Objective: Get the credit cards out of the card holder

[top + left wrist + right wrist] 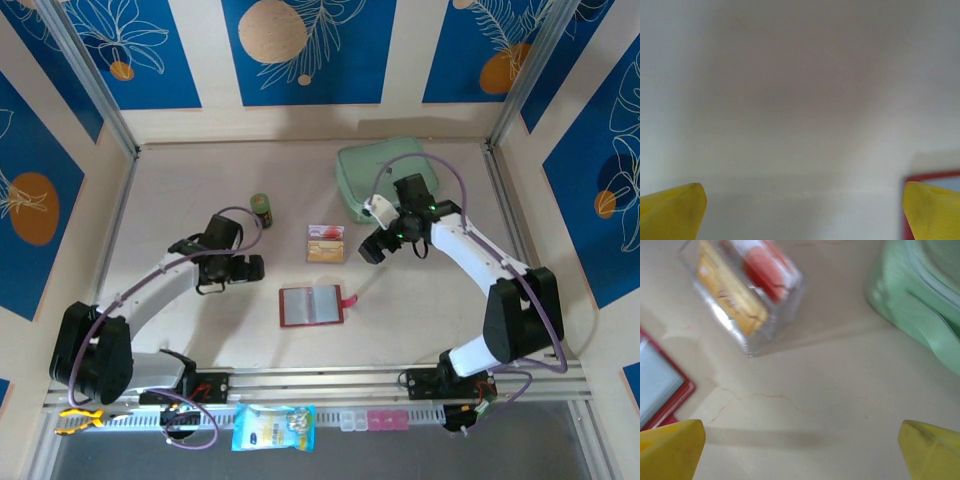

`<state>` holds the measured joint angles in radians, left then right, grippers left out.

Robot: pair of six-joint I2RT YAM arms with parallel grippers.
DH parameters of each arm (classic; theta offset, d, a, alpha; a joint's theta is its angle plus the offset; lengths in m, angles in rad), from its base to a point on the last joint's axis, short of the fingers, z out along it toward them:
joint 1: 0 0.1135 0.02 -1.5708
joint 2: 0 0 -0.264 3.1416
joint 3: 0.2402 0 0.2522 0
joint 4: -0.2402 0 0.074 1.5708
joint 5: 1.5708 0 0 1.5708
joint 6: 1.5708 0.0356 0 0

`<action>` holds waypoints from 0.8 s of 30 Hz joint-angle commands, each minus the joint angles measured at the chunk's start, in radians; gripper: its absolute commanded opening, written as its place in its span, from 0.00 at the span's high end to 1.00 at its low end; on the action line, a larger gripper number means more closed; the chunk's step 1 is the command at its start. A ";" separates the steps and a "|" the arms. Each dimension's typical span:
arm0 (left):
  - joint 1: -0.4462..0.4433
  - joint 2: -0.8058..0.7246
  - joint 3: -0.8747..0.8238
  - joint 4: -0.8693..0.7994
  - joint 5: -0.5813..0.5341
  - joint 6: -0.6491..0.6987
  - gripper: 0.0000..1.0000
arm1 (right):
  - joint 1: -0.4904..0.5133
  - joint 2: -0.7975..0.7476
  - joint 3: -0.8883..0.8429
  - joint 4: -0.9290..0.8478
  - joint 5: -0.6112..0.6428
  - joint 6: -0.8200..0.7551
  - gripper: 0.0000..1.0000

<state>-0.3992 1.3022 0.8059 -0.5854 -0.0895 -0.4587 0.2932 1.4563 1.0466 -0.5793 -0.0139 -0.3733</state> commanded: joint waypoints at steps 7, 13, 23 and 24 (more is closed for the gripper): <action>0.079 -0.064 -0.034 0.140 -0.391 0.235 0.00 | -0.222 -0.079 -0.266 0.444 0.006 0.319 0.01; 0.127 -0.090 -0.205 0.482 -0.444 0.353 0.00 | -0.291 -0.099 -0.383 0.690 0.069 0.364 0.00; 0.185 0.064 -0.379 1.167 -0.367 0.521 0.01 | -0.345 -0.041 -0.512 1.033 0.084 0.413 0.01; 0.194 0.073 -0.390 1.218 -0.351 0.525 0.01 | -0.350 -0.045 -0.511 1.026 0.083 0.416 0.00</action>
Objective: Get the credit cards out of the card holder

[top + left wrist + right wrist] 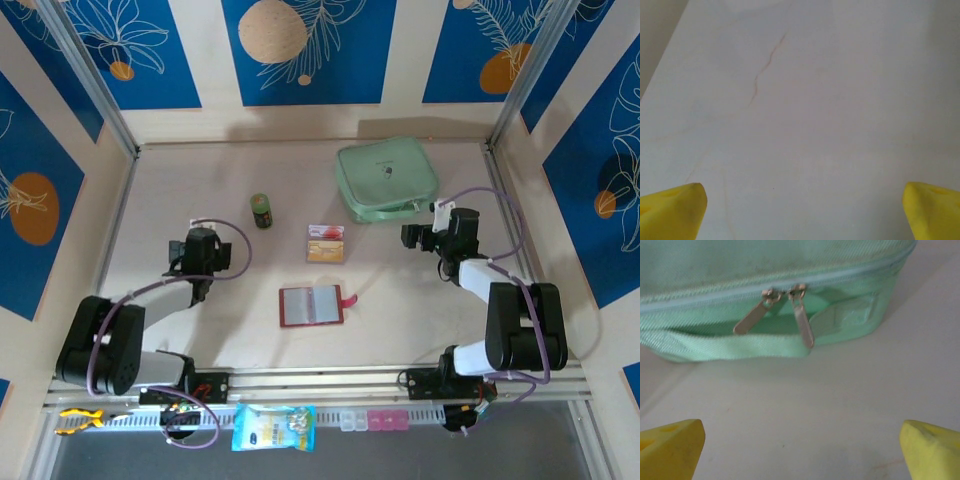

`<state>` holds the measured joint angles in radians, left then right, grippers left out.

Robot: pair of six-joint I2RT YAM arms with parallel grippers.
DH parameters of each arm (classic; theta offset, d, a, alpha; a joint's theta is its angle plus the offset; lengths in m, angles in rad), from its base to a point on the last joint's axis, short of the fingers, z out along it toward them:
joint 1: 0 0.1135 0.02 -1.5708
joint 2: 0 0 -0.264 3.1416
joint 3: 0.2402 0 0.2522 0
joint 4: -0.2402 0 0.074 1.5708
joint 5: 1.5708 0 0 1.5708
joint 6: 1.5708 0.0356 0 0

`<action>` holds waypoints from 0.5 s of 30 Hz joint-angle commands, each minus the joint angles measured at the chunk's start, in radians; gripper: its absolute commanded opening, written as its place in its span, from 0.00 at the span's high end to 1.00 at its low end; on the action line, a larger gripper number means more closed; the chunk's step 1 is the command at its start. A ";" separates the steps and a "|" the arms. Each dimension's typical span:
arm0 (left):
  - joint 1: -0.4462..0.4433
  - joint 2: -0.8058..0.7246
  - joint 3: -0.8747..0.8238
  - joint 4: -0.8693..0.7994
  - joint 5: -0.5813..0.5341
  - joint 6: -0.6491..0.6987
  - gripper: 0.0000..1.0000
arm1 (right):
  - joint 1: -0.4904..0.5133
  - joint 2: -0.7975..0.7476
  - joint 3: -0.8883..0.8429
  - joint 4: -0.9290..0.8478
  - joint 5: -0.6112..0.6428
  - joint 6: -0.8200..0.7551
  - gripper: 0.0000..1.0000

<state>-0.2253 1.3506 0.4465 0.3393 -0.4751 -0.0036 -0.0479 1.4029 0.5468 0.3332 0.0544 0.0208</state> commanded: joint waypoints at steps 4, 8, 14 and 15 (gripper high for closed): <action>0.056 0.067 -0.065 0.461 0.150 0.071 0.01 | -0.001 -0.024 -0.055 0.163 0.009 0.016 0.01; 0.069 0.163 -0.082 0.595 0.172 0.078 0.01 | 0.001 -0.044 -0.084 0.206 -0.026 0.043 0.01; 0.092 0.236 -0.129 0.757 0.213 0.068 0.01 | 0.011 -0.026 -0.089 0.259 -0.027 0.078 0.01; 0.093 0.223 -0.133 0.735 0.219 0.058 0.01 | 0.013 -0.020 -0.095 0.283 -0.037 0.086 0.01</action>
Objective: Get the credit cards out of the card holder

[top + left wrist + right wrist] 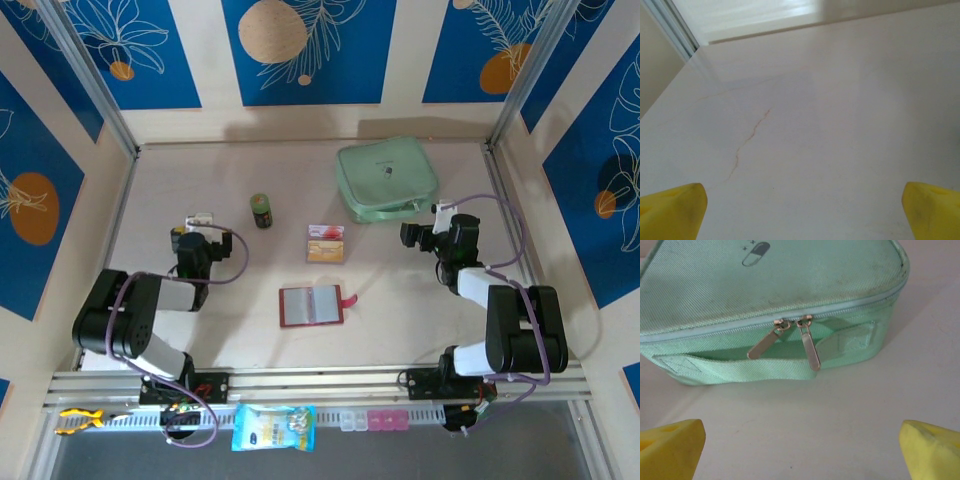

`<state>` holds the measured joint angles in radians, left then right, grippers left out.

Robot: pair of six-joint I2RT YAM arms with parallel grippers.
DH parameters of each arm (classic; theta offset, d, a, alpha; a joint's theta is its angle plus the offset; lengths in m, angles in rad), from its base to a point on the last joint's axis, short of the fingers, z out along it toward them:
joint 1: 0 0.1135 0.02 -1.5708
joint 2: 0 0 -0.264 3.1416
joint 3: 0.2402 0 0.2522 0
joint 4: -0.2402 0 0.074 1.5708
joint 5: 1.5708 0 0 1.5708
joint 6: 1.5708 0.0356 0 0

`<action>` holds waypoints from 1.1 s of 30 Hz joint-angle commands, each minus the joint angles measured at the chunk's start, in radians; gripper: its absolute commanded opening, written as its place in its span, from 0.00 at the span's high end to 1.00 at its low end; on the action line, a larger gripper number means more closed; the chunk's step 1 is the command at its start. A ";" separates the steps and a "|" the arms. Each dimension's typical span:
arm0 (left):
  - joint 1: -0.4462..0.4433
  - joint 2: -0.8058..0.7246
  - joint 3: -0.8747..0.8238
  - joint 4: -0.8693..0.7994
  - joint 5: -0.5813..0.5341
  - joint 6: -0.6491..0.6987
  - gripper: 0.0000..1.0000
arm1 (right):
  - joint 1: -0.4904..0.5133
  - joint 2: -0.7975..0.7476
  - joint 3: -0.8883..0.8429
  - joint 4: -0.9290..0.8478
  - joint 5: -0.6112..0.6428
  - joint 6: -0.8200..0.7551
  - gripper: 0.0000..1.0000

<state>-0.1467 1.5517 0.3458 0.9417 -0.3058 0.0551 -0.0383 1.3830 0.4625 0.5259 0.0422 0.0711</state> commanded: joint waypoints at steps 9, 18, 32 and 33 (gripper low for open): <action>0.019 0.020 0.000 0.069 0.050 0.001 0.00 | 0.050 0.139 -0.045 0.285 0.053 0.019 0.01; 0.019 0.018 0.002 0.063 0.050 -0.001 0.00 | 0.048 0.140 -0.051 0.289 0.076 0.030 0.01; 0.019 0.018 0.002 0.063 0.051 -0.001 0.00 | 0.043 0.139 -0.049 0.287 0.068 0.032 0.01; 0.019 0.018 0.002 0.063 0.051 -0.001 0.00 | 0.043 0.139 -0.049 0.286 0.068 0.032 0.01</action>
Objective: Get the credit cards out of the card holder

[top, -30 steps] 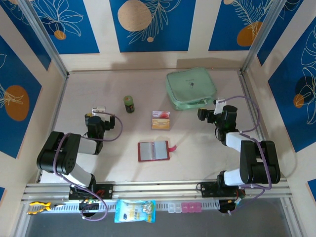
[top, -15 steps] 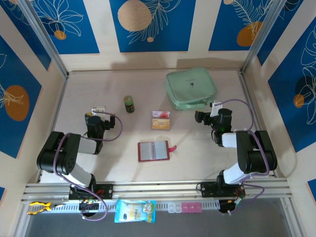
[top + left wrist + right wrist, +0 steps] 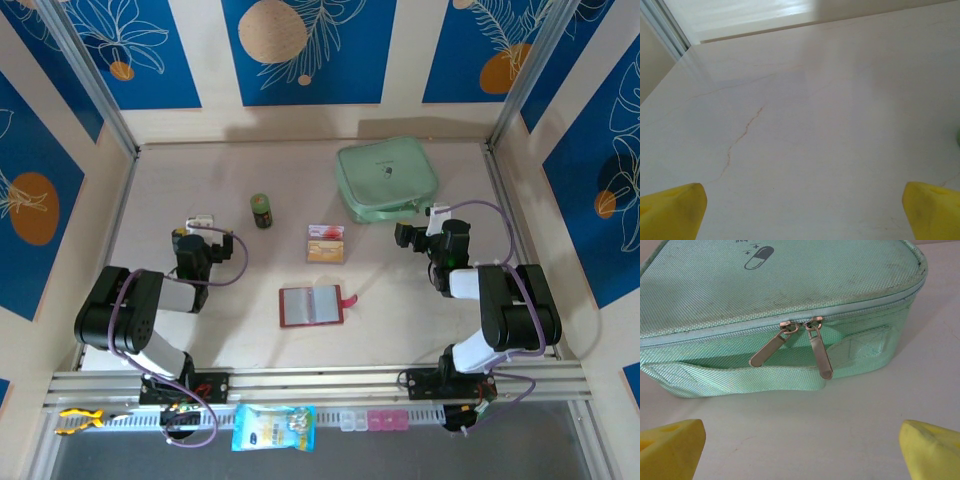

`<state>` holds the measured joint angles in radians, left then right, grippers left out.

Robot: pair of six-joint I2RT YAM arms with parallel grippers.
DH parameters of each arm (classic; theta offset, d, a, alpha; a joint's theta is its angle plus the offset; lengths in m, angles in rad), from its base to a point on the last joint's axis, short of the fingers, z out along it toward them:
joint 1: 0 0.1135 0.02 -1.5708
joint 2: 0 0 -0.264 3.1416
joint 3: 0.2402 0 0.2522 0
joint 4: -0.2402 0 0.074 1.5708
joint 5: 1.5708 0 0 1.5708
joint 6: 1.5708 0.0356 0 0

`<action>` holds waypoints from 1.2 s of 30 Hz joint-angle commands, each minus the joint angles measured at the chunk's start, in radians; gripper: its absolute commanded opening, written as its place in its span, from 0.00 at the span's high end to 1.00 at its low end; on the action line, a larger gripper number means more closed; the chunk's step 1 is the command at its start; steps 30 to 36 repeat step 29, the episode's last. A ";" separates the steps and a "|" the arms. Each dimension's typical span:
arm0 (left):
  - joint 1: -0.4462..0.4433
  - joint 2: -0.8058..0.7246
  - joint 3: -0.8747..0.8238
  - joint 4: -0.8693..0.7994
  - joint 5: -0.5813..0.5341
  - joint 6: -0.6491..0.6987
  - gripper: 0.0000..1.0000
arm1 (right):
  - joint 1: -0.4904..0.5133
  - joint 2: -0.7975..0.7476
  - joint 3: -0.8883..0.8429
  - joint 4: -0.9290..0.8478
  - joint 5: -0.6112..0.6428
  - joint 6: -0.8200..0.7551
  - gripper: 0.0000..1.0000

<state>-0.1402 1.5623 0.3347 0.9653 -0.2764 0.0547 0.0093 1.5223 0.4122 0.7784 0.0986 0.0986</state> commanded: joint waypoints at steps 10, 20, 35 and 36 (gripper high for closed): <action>0.012 0.008 0.013 0.041 0.022 -0.001 0.00 | -0.005 0.000 0.000 0.033 0.010 0.004 0.01; 0.012 0.007 0.013 0.041 0.022 -0.001 0.00 | -0.005 0.001 0.002 0.032 0.010 0.004 0.01; 0.011 0.007 0.013 0.040 0.020 -0.001 0.00 | -0.002 -0.003 -0.003 0.036 0.005 -0.001 0.01; 0.011 0.007 0.013 0.040 0.020 -0.001 0.00 | -0.002 -0.003 -0.003 0.036 0.005 -0.001 0.01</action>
